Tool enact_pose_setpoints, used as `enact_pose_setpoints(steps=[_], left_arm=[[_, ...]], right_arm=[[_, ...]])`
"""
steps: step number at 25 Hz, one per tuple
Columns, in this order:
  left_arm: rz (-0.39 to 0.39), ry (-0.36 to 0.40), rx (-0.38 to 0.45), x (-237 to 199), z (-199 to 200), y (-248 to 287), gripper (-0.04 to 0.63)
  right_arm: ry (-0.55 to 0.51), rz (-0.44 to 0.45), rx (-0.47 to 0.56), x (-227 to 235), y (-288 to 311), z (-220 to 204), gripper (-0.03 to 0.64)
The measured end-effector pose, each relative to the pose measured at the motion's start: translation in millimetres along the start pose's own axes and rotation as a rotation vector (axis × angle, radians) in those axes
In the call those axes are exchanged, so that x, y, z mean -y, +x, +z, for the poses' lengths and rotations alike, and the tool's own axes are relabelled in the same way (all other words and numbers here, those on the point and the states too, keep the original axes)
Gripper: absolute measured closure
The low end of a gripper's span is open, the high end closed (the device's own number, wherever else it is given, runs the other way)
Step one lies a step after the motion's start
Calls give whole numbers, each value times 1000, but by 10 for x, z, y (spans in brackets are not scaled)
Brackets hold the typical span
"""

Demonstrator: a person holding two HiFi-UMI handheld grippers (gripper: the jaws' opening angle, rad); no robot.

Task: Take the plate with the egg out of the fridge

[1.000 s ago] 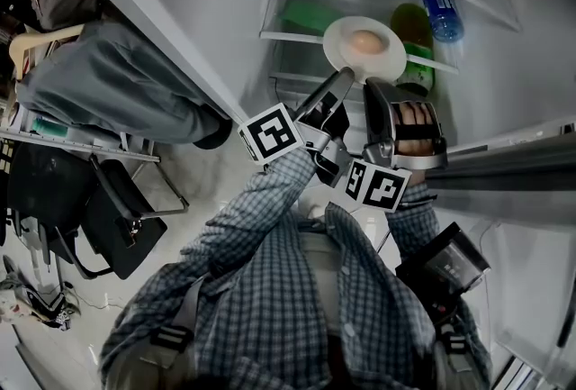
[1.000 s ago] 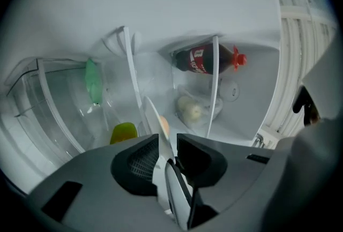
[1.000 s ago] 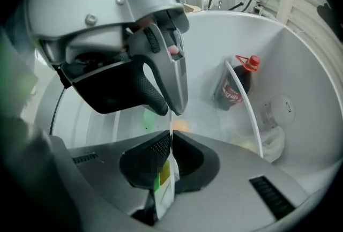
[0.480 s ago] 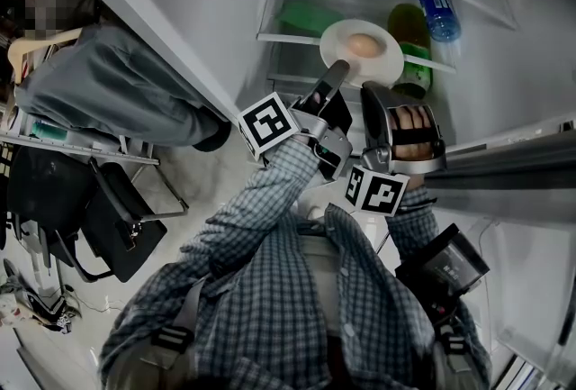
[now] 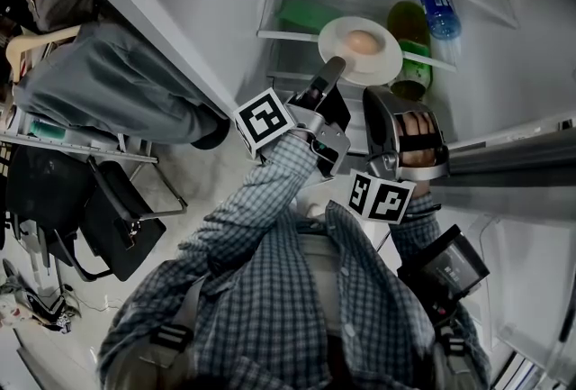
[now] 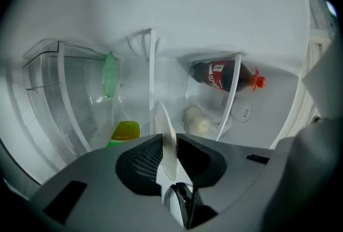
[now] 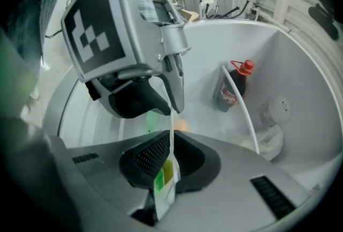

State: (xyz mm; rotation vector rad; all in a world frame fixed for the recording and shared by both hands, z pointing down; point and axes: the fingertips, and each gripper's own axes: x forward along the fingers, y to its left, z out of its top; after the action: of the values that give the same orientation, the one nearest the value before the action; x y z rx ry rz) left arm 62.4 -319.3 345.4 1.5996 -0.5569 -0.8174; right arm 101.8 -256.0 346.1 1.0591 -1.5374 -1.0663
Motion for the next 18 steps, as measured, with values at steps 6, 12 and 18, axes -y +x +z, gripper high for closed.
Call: enact_pose_setpoints(steps=[6, 12, 18], left_arm=[[-29, -17, 5, 31, 11, 4, 508], [-40, -19, 7, 19, 37, -33, 508], [-60, -47, 20, 19, 62, -62, 509]], right_arm=[[628, 137, 63, 49, -135, -11, 595], [1401, 252, 203, 238, -164, -168, 594], [2058, 272, 332, 287, -76, -434, 558]])
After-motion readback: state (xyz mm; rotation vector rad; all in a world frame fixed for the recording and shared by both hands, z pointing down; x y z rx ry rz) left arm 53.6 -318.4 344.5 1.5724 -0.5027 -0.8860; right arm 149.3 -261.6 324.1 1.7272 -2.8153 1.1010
